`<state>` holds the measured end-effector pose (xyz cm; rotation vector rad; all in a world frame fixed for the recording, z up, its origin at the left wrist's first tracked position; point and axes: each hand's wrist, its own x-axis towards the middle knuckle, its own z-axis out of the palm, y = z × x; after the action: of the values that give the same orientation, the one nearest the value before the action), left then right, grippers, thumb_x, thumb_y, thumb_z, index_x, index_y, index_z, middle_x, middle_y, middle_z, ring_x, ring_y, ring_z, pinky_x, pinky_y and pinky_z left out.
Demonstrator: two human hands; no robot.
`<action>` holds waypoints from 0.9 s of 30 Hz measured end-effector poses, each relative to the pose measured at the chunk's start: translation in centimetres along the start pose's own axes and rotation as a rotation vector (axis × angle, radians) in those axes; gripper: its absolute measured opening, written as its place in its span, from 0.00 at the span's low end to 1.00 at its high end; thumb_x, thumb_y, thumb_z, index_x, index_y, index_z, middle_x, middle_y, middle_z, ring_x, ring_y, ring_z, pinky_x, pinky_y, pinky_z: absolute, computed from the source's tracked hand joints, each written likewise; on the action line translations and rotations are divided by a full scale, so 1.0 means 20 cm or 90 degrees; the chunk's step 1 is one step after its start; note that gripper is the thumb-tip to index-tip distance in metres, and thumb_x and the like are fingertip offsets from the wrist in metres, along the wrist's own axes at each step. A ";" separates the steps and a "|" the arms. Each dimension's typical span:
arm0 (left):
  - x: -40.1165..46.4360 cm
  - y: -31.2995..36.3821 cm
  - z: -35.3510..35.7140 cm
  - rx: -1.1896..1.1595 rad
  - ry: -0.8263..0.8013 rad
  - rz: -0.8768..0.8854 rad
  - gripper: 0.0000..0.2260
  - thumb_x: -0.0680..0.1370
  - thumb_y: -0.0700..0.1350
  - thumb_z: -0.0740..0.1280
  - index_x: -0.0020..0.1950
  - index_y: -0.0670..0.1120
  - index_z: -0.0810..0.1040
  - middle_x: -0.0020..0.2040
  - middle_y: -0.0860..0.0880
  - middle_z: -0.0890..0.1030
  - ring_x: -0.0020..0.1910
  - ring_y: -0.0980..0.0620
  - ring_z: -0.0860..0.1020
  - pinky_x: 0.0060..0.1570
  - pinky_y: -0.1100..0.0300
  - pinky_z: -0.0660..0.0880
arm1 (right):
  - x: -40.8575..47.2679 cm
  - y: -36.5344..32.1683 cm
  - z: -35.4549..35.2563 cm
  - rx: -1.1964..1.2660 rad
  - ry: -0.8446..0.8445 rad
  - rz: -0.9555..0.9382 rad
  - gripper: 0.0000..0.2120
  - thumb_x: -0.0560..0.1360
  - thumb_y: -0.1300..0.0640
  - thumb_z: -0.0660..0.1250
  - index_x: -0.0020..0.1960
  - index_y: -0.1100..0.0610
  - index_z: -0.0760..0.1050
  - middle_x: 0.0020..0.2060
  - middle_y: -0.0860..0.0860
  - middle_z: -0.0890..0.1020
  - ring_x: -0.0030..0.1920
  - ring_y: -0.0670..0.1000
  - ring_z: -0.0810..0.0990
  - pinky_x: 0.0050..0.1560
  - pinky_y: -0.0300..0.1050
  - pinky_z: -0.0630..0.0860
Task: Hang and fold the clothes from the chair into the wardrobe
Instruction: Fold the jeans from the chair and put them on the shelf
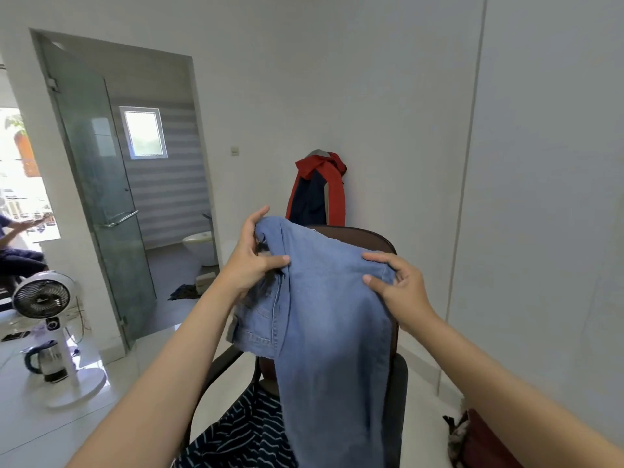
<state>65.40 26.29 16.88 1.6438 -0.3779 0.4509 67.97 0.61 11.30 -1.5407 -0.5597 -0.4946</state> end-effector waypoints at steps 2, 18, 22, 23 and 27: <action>-0.01 -0.03 -0.02 0.062 -0.003 -0.003 0.41 0.69 0.29 0.71 0.69 0.62 0.59 0.62 0.46 0.71 0.53 0.53 0.78 0.48 0.61 0.78 | 0.07 -0.03 0.01 0.035 0.033 0.014 0.17 0.71 0.71 0.70 0.45 0.48 0.81 0.47 0.41 0.82 0.51 0.37 0.80 0.52 0.29 0.73; -0.03 -0.14 0.07 -0.074 -0.007 -0.300 0.20 0.78 0.51 0.65 0.68 0.57 0.63 0.57 0.46 0.81 0.44 0.45 0.82 0.56 0.49 0.75 | 0.26 -0.05 -0.03 0.118 0.133 0.112 0.12 0.78 0.67 0.61 0.55 0.58 0.81 0.48 0.49 0.83 0.46 0.44 0.81 0.46 0.31 0.77; -0.04 -0.16 0.18 -0.277 -0.035 -0.242 0.29 0.72 0.35 0.71 0.66 0.58 0.65 0.64 0.44 0.74 0.58 0.41 0.78 0.53 0.46 0.78 | 0.31 -0.06 -0.08 0.120 0.145 0.111 0.12 0.76 0.66 0.66 0.57 0.56 0.80 0.59 0.52 0.80 0.58 0.47 0.79 0.58 0.38 0.76; -0.03 -0.16 0.20 -0.259 -0.025 -0.211 0.32 0.69 0.31 0.73 0.64 0.58 0.68 0.65 0.45 0.72 0.60 0.42 0.77 0.52 0.47 0.79 | 0.32 -0.06 -0.09 0.121 0.131 0.114 0.13 0.74 0.65 0.69 0.57 0.54 0.80 0.60 0.51 0.79 0.59 0.47 0.78 0.59 0.41 0.76; 0.04 -0.09 0.24 -0.153 0.055 -0.122 0.23 0.67 0.30 0.73 0.55 0.52 0.80 0.59 0.46 0.78 0.59 0.44 0.77 0.59 0.51 0.76 | 0.34 -0.12 -0.17 0.103 0.040 0.115 0.22 0.63 0.68 0.77 0.53 0.52 0.80 0.55 0.50 0.80 0.55 0.47 0.80 0.55 0.42 0.78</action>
<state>67.32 21.71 15.25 1.4065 -0.1979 0.3178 71.96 -2.32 17.57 -1.4012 -0.3984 -0.3490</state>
